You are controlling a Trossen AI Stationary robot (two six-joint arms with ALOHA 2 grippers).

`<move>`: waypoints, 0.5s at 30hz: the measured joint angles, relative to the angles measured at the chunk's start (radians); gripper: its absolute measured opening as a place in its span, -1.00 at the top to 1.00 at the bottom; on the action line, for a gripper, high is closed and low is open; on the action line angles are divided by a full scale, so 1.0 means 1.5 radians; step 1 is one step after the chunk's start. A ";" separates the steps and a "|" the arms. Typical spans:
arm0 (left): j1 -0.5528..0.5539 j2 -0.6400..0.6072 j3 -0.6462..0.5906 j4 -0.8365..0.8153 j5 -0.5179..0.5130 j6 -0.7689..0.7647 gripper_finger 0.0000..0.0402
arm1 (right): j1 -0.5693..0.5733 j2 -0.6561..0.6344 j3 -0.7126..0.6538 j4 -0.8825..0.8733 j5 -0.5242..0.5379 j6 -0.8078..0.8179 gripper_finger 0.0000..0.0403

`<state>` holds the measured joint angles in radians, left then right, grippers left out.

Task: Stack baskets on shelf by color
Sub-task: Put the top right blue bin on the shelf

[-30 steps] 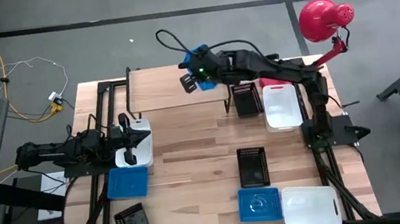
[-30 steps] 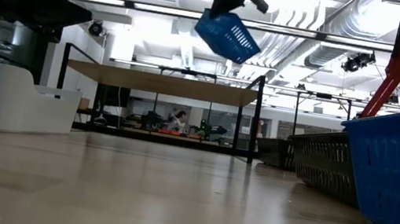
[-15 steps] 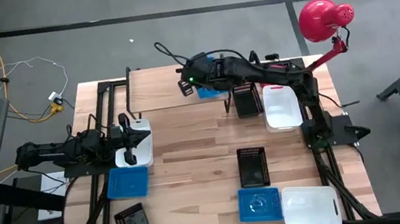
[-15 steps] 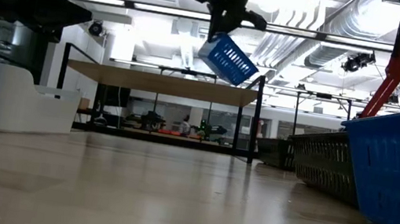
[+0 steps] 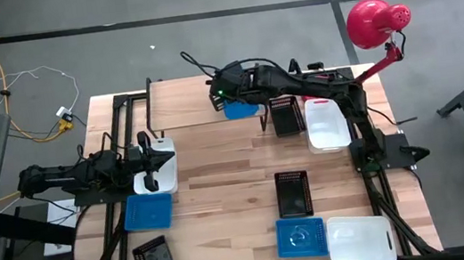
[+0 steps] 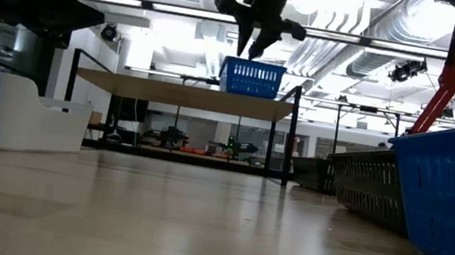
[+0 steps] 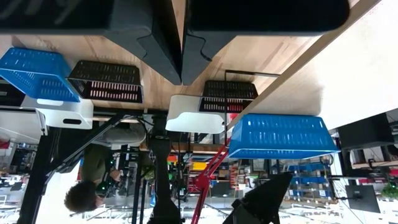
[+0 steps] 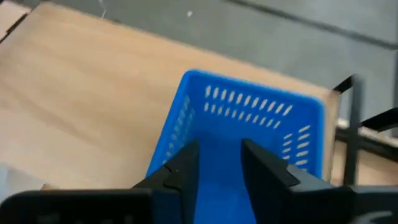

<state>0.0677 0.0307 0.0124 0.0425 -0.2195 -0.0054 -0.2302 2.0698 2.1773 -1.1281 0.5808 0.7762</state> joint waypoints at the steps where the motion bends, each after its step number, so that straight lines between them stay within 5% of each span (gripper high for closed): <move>1: 0.000 0.000 0.000 0.000 0.000 0.000 1.00 | 0.000 -0.001 0.000 0.000 0.017 -0.011 0.43; 6: 0.000 0.000 0.000 0.000 0.000 -0.001 1.00 | -0.001 -0.026 0.000 -0.047 0.079 -0.050 0.36; 11: 0.000 0.000 0.000 0.000 0.000 0.000 1.00 | -0.017 -0.031 0.000 -0.198 0.014 0.003 0.35; 15: 0.000 0.000 0.000 0.000 0.000 -0.001 1.00 | -0.017 -0.031 0.000 -0.254 0.080 0.045 0.35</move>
<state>0.0673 0.0307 0.0128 0.0425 -0.2195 -0.0062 -0.2563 2.0232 2.1773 -1.5087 0.7013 0.8445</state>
